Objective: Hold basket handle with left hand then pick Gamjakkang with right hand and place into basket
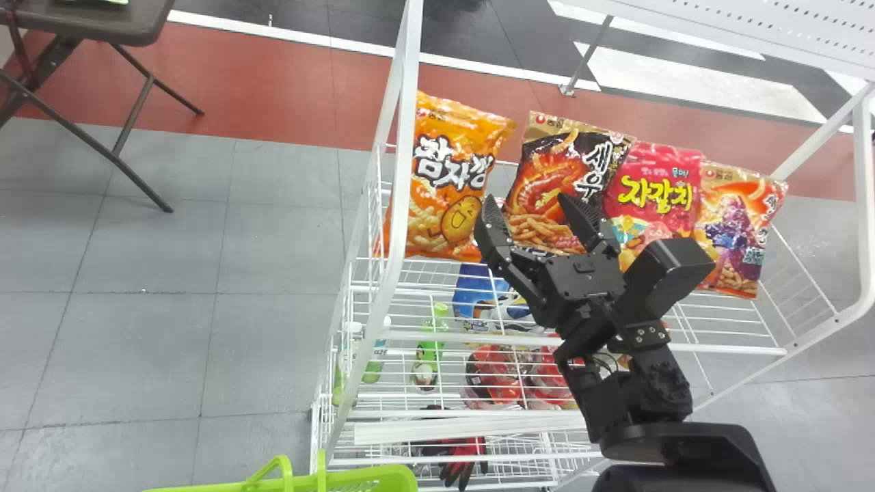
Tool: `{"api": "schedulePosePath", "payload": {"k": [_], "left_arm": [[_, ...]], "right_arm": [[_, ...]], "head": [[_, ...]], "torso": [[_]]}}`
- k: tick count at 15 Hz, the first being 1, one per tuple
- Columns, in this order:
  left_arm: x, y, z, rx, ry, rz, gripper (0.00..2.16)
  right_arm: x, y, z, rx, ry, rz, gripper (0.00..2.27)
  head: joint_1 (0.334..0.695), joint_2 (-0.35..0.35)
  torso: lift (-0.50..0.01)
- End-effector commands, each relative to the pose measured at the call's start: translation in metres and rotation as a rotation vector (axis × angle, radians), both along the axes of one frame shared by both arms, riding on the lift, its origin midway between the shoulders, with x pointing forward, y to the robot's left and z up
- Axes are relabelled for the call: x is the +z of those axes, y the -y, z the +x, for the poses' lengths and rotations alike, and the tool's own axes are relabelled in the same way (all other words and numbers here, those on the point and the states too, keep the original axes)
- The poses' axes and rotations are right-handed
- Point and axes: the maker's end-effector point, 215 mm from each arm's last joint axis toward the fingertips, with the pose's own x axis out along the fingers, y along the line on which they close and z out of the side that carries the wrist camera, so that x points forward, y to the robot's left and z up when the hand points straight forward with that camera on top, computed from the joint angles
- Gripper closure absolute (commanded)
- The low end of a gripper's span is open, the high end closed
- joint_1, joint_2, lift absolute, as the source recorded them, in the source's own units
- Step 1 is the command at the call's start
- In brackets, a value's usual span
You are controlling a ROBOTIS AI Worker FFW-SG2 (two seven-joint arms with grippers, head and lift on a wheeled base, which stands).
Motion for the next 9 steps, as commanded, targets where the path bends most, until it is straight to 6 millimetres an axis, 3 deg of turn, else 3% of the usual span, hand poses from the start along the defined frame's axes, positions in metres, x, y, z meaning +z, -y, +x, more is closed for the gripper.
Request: {"api": "schedulePosePath", "payload": {"k": [1,9], "left_arm": [[-0.0004,0.0003,-0.0002,-0.001,-0.001,0.000,2.15],[-0.0009,0.0003,-0.0013,-0.003,-0.006,0.000,2.15]], "right_arm": [[-0.0017,-0.0005,0.0000,0.002,-0.004,0.001,0.06],[-0.0030,-0.0005,0.0014,0.002,-0.008,0.004,0.08]], "head": [[0.695,-0.350],[0.695,-0.350]], "torso": [[-0.018],[-0.018]]}}
